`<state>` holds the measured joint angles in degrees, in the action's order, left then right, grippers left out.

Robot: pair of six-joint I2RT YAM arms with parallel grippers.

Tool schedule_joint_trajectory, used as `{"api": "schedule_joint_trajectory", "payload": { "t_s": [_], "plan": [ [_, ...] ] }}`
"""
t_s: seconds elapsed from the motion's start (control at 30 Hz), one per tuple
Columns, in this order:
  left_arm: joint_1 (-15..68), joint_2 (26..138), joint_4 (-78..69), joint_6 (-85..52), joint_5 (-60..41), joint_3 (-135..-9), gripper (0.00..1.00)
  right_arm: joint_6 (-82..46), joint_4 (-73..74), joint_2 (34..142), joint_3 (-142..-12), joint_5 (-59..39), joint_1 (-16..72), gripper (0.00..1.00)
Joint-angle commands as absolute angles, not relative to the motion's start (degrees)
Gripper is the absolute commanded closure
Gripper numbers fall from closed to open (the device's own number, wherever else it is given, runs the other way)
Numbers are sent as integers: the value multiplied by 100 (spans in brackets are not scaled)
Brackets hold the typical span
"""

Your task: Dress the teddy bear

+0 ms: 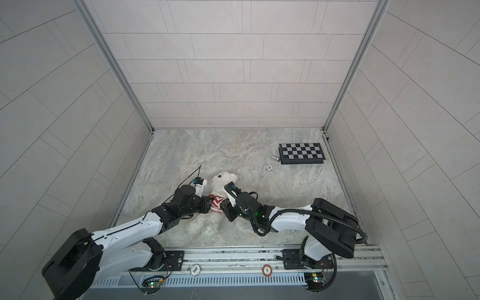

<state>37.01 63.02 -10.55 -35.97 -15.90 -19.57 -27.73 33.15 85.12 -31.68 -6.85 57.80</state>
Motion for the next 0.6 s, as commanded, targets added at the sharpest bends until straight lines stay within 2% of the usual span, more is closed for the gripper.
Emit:
{"api": "schedule_joint_trajectory", "payload": {
  "t_s": [0.0, 0.23, 0.57],
  "plan": [
    [3733, 6390, -1001, -3479, -1841, -1850, 100, -2808, 3502, 8606, -3432, -785, 5825, 60],
    [3850, 6416, -1033, -3428, -1863, -1915, 100, -2845, 3240, 8858, -3727, -607, 5768, 61],
    [3893, 6399, -1107, -3426, -1862, -1898, 100, -2892, 3189, 8984, -3740, -663, 5722, 82]
  ]
}}
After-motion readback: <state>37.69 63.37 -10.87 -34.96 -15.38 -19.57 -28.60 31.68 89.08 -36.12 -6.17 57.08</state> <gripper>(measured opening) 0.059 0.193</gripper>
